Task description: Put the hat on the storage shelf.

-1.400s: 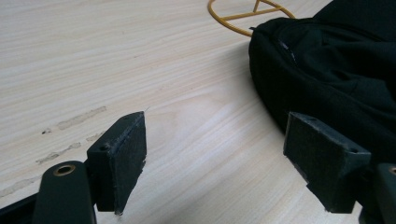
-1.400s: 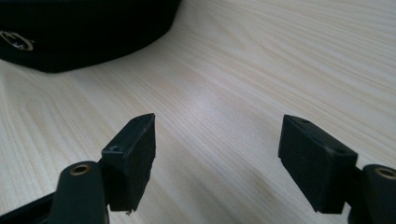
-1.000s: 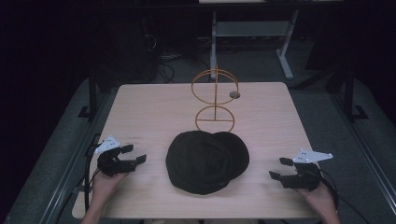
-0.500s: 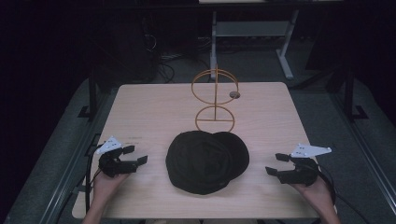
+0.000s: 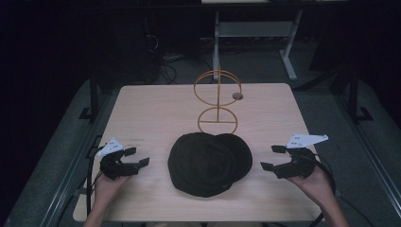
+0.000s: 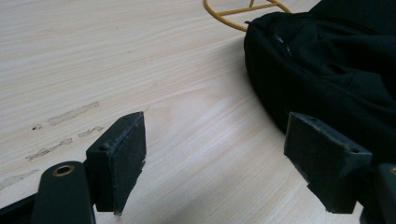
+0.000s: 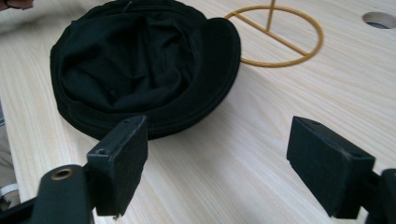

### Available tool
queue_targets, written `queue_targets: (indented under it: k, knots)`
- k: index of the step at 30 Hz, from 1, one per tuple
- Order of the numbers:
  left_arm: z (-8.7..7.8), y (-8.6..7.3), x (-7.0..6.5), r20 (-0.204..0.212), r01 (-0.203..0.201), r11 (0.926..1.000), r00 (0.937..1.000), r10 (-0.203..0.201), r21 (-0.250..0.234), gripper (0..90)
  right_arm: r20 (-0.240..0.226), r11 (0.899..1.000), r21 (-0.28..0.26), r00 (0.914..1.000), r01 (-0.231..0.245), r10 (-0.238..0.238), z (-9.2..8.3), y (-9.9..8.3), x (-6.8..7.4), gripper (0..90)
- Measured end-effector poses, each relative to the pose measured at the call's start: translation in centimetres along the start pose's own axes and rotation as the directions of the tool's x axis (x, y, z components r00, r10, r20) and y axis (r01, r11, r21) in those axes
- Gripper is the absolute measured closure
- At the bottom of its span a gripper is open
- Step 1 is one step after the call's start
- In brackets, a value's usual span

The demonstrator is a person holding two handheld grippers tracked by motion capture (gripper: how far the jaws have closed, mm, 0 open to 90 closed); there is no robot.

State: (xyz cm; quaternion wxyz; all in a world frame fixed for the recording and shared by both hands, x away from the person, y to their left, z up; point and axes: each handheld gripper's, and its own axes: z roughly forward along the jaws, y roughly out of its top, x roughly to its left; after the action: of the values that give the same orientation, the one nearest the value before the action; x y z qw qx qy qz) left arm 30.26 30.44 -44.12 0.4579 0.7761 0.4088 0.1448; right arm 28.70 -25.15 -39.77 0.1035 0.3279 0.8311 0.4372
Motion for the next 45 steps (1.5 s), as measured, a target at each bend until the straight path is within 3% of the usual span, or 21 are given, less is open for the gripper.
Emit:
queue_targets:
  k: [19,41,45]
  knots:
    - [0.2,-0.1,-0.1,0.004,-0.002,1.0,1.0,0.002,-0.004,20.5,-0.079,0.995,0.054,0.9935,0.087,-0.082,2.1,3.4,2.0,17.5]
    - [0.1,0.0,0.0,0.004,-0.003,1.0,1.0,0.003,-0.001,20.5,-0.176,0.979,0.091,0.9705,0.183,-0.165,5.5,5.9,5.4,17.5]
    - [0.1,0.0,-0.1,0.003,-0.002,1.0,1.0,0.002,-0.007,20.5,-0.204,0.973,0.104,0.9619,0.206,-0.182,6.6,6.3,6.3,17.5]
